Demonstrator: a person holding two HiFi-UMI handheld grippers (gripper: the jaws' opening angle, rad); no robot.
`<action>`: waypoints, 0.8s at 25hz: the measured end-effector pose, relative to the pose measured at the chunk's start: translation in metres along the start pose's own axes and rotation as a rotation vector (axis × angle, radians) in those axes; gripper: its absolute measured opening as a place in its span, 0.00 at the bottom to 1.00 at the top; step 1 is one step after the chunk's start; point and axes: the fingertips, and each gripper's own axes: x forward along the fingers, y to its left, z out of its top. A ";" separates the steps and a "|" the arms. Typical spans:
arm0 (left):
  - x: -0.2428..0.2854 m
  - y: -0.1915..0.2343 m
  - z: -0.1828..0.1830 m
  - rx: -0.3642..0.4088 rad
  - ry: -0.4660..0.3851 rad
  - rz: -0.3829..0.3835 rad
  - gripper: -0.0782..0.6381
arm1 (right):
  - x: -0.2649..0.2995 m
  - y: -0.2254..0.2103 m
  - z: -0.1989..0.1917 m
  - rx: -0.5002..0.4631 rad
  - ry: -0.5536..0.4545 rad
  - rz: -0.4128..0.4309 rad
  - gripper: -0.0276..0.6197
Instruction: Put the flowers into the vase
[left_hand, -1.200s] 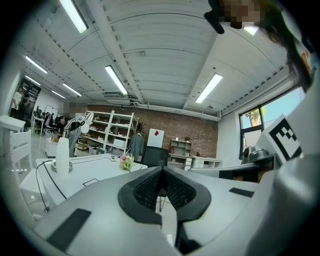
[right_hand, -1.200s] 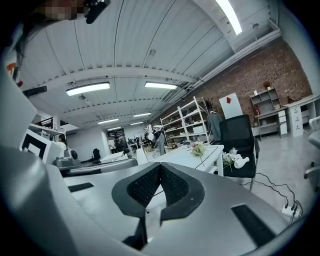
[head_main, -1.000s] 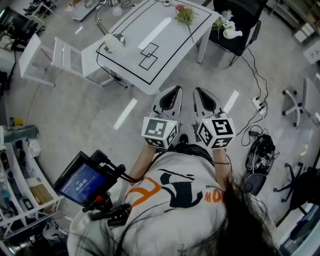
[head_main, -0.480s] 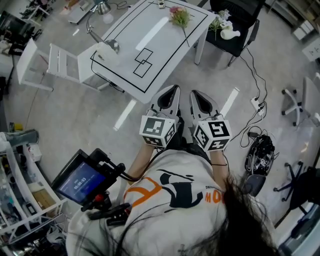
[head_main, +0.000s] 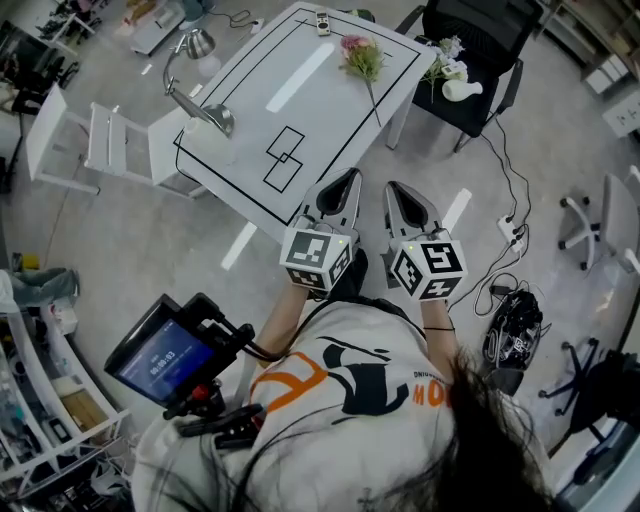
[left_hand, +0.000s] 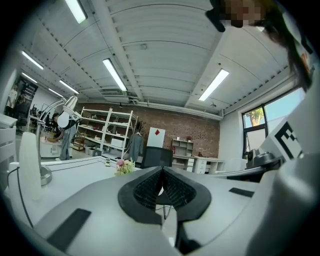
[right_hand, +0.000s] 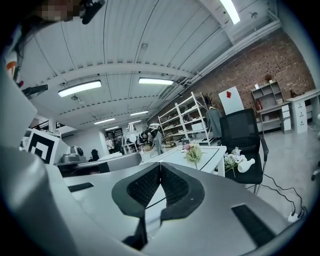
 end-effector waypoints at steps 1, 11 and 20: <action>0.012 0.009 0.000 -0.002 0.008 -0.003 0.12 | 0.014 -0.006 0.002 0.002 0.009 -0.003 0.06; 0.070 0.041 0.002 0.088 0.047 -0.037 0.12 | 0.078 -0.051 0.012 0.023 0.050 -0.027 0.06; 0.119 0.083 -0.009 -0.008 0.067 -0.049 0.12 | 0.158 -0.102 0.008 0.020 0.123 -0.070 0.06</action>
